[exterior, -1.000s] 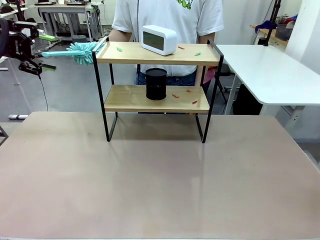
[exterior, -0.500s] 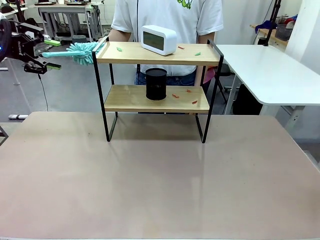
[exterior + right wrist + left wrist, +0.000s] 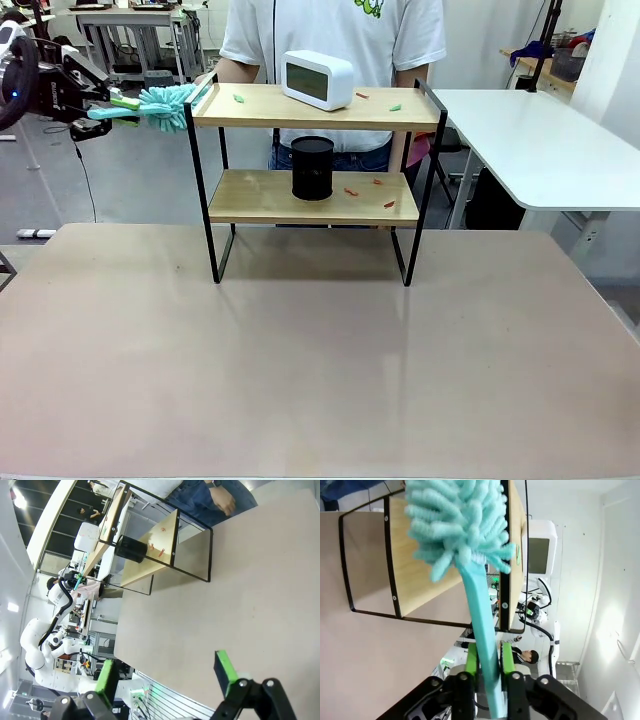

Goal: Clean the shelf.
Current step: Pick up the Duster from the human.

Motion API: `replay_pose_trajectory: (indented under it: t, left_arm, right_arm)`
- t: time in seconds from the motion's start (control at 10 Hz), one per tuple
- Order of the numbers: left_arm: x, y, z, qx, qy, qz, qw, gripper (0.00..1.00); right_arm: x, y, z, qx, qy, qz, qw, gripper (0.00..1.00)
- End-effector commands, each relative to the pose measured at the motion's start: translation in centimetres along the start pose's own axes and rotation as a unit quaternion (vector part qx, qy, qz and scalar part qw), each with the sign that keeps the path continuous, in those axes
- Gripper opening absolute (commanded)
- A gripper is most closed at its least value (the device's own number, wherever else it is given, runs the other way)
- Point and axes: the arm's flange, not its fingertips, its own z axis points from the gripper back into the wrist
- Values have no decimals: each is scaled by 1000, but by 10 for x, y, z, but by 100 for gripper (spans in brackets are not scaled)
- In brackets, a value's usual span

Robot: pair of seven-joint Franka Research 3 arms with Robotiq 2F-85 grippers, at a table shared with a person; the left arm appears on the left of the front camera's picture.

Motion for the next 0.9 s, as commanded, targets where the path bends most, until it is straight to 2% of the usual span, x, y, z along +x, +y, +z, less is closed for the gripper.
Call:
replay_pose_trajectory:
  t: [0.0, 0.5, 0.7, 0.8]
  left_arm:
    - [-3, 3, -7, 4, -18, -13, 1000, 0]
    - [-16, -7, -6, 6, -13, -31, 999, 0]
    - [-60, -31, 30, 52, -11, -61, 997, 0]
    - [-97, -42, 59, 93, -8, -83, 992, 0]
  right_arm:
    - [3, 1, -2, 7, -7, 13, 1000, 100]
    - [3, 1, -2, 7, -7, 13, 1000, 100]
    - [3, 1, -2, 7, -7, 13, 1000, 100]
    - [3, 1, -2, 7, -7, 13, 1000, 100]
